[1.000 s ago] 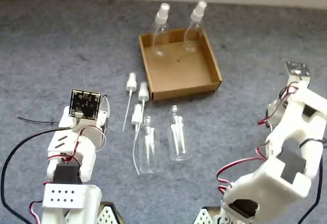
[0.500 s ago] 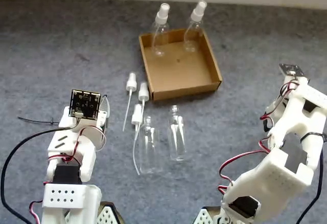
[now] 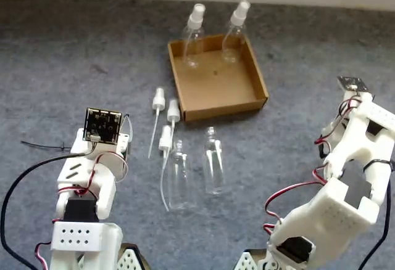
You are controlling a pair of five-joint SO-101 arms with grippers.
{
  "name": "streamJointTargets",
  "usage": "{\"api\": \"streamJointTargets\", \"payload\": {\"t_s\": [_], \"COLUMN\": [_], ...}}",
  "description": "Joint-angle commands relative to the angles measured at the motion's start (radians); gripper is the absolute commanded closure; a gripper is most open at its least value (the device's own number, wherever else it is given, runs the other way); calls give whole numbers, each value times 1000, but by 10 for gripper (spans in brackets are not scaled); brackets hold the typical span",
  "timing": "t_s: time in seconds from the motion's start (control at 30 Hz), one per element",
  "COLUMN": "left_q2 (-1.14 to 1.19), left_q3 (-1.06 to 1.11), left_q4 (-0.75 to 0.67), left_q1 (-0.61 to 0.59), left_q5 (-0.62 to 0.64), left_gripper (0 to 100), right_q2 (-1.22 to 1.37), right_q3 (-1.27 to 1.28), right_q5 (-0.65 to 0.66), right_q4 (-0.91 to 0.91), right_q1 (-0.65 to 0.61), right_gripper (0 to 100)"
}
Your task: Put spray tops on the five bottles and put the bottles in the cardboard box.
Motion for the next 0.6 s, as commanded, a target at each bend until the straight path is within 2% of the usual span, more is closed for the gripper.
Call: {"api": "streamJointTargets", "payload": {"t_s": [0.0,0.2,0.3,0.43,0.57], "left_q2": [-7,-5,-4,31,243], "left_q3": [-8,-8,-15,-73,-220], "left_q4": [-15,-15,-17,18,74], "left_q1": [-4,-4,-4,-4,-12], "left_q5": [-3,-3,-3,0,14], "left_gripper": [860,860,860,859,860], "right_q2": [-12,-24,-30,-162,-389], "right_q3": [-53,-59,-71,-128,-82], "right_q5": [11,8,6,-66,-140], "right_q4": [-5,4,73,102,101], "right_q1": [-7,-12,-39,-127,-251], "right_gripper": [892,938,940,940,940]}}
